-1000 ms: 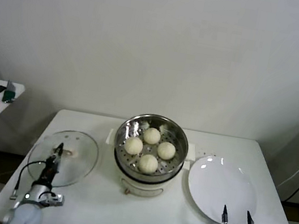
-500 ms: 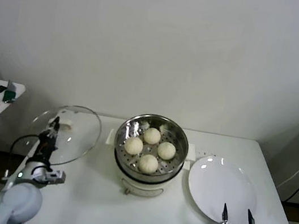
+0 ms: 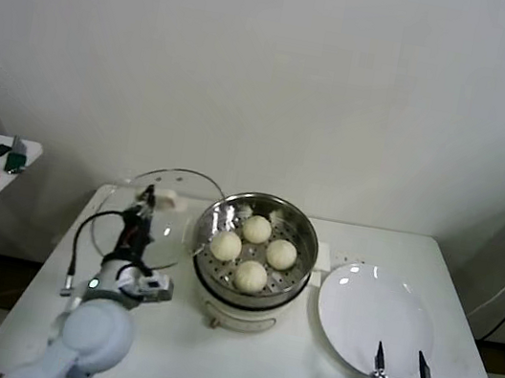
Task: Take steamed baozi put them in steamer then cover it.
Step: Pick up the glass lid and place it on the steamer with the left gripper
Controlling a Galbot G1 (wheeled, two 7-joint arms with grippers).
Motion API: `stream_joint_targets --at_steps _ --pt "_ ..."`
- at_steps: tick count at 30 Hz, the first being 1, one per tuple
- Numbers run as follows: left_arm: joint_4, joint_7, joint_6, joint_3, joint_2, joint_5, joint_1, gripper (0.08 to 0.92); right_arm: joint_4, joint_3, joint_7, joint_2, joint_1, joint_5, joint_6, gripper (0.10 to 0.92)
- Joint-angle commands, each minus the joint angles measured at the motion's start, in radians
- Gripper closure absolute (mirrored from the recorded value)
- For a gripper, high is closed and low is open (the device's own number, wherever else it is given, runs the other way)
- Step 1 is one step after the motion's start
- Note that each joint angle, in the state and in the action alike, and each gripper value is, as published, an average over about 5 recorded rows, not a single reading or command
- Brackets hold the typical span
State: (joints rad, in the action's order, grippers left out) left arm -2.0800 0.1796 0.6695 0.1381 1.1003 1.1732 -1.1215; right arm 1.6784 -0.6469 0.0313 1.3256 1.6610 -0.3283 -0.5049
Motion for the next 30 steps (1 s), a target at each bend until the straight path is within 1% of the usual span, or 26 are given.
stream_joint_targets --at_steps 1,7,11,20,30 --pt "0.066 0.168 0.115 -0.263 0.258 0.322 0.148 0.864 -0.015 0.001 -0.003 -0.001 -0.020 0.004 0.002 0.203" --pt "0.150 0.166 0.111 -0.299 0.377 0.394 0.172 0.864 -0.027 0.005 -0.004 0.001 -0.027 0.004 -0.002 0.203" --pt "0.189 0.155 0.109 -0.308 0.430 0.413 0.178 0.864 -0.037 0.006 -0.007 0.001 -0.027 0.002 -0.008 0.203" --pt "0.262 0.139 0.101 -0.331 0.489 0.461 0.171 0.864 -0.054 0.004 -0.012 -0.001 -0.029 0.001 -0.018 0.203" --pt "0.346 0.098 0.078 -0.294 0.512 0.512 0.139 0.864 -0.060 0.009 -0.015 0.001 -0.028 0.000 -0.032 0.203"
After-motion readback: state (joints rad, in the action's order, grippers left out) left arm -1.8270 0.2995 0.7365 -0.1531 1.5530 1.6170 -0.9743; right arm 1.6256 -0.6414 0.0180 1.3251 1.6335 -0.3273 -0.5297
